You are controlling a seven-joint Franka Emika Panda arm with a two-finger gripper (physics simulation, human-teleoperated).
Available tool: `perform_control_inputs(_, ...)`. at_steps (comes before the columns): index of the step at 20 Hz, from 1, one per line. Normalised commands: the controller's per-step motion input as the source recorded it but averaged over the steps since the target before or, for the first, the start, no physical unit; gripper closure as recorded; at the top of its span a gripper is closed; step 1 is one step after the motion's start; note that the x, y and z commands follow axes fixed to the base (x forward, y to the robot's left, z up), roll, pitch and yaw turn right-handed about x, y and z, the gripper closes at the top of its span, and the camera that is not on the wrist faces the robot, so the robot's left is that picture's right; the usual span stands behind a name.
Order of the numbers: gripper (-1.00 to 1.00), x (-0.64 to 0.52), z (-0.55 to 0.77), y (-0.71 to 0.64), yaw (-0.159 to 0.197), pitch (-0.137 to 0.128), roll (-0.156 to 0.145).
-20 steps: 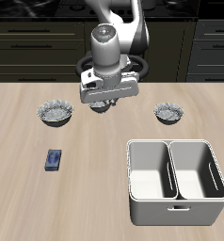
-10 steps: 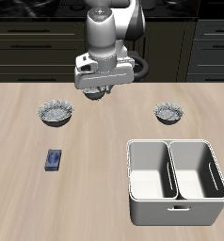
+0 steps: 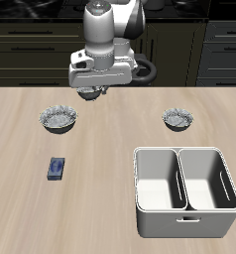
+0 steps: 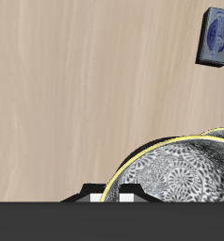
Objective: Stack the smallest bowl on the largest bowl
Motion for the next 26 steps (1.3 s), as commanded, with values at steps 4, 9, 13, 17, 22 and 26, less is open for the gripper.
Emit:
perform_control_inputs(4, 1.0, -0.05, 0.08, -0.36, -0.013, -0.008, -0.034)
perform_control_inputs(9, 1.0, -0.02, 0.02, -0.38, -0.037, 0.011, -0.038)
perform_control_inputs(13, 1.0, -0.06, 0.06, -0.41, -0.035, -0.008, -0.034)
perform_control_inputs(17, 1.0, -0.06, -0.04, -0.51, -0.058, 0.018, -0.049)
perform_control_inputs(22, 1.0, -0.05, -0.06, -0.32, -0.009, 0.003, -0.036)
perform_control_inputs(26, 1.0, -0.07, 0.02, -0.22, 0.01, -0.017, -0.002)
